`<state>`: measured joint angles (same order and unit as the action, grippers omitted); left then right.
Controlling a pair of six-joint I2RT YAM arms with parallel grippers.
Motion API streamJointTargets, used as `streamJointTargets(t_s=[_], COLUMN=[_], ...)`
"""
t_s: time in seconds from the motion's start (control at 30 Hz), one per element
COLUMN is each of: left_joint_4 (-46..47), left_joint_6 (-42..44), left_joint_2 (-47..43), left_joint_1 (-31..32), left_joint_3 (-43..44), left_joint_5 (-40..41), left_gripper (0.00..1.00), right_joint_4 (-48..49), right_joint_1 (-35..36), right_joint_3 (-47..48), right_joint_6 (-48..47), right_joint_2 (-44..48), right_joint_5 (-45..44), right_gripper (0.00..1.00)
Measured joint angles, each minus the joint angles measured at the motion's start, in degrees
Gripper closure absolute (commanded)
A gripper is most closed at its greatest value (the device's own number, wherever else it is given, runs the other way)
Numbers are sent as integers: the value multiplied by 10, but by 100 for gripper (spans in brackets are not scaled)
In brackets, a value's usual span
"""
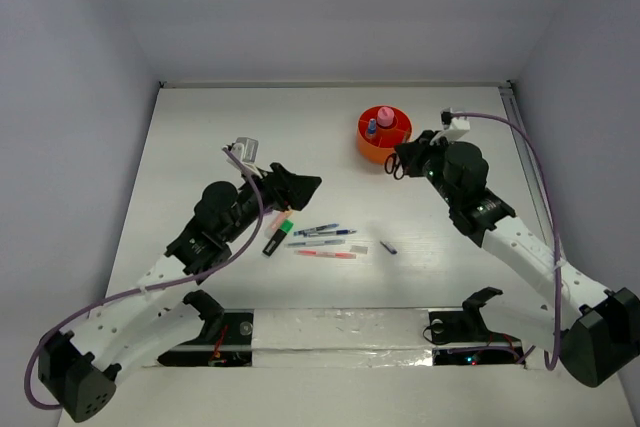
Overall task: Sort the stationery into containers
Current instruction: Place the scissors in the storage box.
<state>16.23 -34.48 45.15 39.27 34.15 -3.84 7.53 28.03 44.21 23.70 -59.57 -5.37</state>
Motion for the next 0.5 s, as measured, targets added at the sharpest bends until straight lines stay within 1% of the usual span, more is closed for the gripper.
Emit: streamJointTargets(t_s=[0.03,0.13,0.33,0.5], left_joint_4=[-9,-32,-72,-101], left_joint_6=[2,7,17,25], left_joint_2=[-11,-40,-83,-97], left_joint_1=[0,0,0,0], left_joint_3=[3,12,20,20], left_joint_5=[4,12,21,27], left_gripper=[23,23,23,23], right_joint_4=[-11,-34,-50,-53], right_joint_1=[-2,-7,-23,-34], right_joint_3=[3,13,51,104], right_joint_6=[-3,-9,-13,10], right_joint_2=[2,-12,-102,-183], right_joint_5=[-33,-84,-166,-217], right_gripper=[100,100,100,100])
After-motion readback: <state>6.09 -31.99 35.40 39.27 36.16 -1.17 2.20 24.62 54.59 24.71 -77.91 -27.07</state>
